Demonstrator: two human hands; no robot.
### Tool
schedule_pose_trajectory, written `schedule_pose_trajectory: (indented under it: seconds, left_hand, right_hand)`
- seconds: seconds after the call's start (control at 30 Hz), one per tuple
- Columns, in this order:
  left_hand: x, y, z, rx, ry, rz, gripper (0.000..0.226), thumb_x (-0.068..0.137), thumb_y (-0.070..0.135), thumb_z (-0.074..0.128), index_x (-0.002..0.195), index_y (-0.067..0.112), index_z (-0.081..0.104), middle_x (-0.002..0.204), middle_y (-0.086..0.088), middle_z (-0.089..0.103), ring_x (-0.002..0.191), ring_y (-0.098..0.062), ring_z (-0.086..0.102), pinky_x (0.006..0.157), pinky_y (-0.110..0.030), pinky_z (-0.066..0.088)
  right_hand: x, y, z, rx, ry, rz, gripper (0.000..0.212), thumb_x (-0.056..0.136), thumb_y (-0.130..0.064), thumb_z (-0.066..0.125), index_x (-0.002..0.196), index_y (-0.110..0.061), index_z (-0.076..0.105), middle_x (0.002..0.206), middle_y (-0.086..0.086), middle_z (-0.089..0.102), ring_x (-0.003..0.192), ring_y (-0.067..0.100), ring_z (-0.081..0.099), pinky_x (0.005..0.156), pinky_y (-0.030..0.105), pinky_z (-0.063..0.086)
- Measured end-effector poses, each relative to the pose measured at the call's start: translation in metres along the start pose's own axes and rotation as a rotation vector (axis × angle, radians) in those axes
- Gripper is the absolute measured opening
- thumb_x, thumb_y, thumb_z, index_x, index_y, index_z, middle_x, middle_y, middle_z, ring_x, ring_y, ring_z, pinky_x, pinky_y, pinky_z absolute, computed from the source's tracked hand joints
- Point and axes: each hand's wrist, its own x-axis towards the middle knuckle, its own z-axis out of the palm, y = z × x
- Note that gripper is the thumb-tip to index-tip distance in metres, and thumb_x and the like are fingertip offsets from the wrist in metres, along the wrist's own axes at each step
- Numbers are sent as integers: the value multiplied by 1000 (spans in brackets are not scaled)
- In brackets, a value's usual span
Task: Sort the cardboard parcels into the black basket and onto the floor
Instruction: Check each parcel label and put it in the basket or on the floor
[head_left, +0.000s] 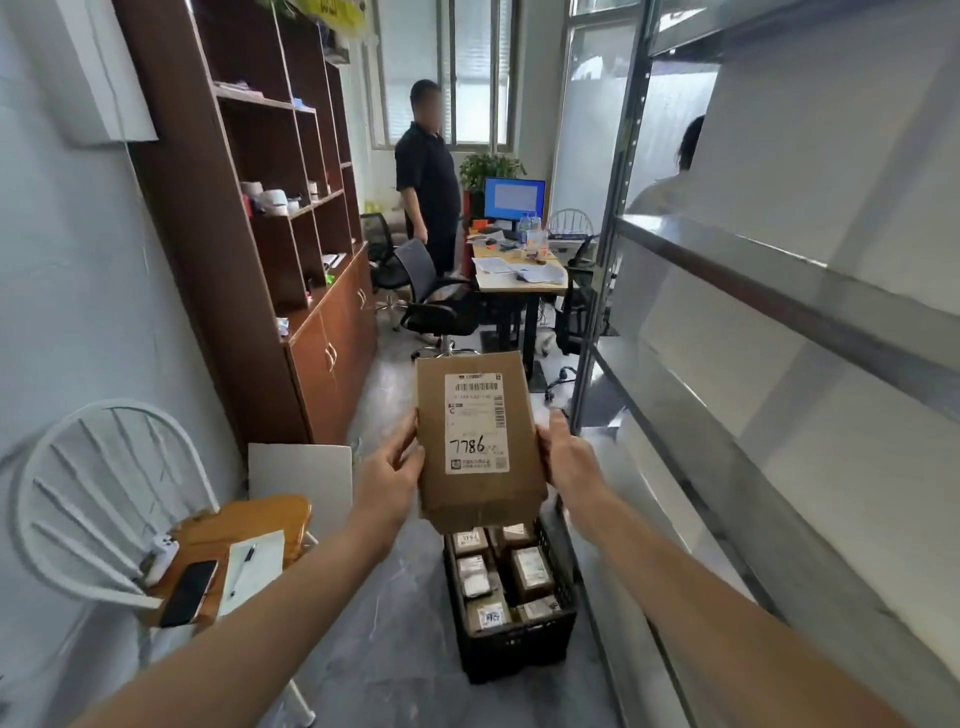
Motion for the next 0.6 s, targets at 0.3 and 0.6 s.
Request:
schedule_pose_trajectory:
  seconds: [0.3,0.6]
  left_hand:
    - [97,-28,-1,-145,-2,-110,52,102,11,47,151,14,31,146,-1,46,127,-13,47,99,-24,46]
    - [171,-63,-3,-186,-81,-186,28,101,10,48,127,19,52,124,1,61,119,-15,57,83,-18,48]
  right_hand:
    - [77,-15,35,-96,121,65,61,106,-46,23,97,-13,74,89,4,76,80,12,69,54,15,45]
    - [134,-11,61,-185,259,115,57,105,-46,26,92,-19,74,88,3,77,84,17,72,72,30,54]
